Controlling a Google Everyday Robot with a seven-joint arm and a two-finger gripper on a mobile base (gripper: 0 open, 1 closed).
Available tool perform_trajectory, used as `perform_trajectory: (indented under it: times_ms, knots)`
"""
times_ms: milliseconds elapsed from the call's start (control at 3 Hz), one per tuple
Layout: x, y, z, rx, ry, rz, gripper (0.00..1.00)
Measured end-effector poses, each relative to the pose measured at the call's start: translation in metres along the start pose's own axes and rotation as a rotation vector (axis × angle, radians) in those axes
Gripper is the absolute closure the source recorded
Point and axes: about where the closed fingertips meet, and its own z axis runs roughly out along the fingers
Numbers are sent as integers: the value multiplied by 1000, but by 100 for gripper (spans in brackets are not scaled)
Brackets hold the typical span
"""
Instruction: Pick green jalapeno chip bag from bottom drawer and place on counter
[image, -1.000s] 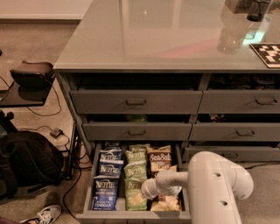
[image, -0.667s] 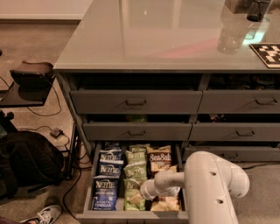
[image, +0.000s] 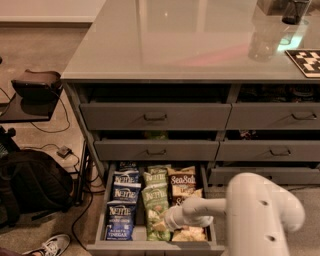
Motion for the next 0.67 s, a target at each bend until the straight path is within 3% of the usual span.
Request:
perform_trajectory:
  times_ms: [333, 667]
  knots:
    - [-17, 11, -60, -14, -89, -40, 100]
    - [-33, 1, -125, -44, -200, -43, 100]
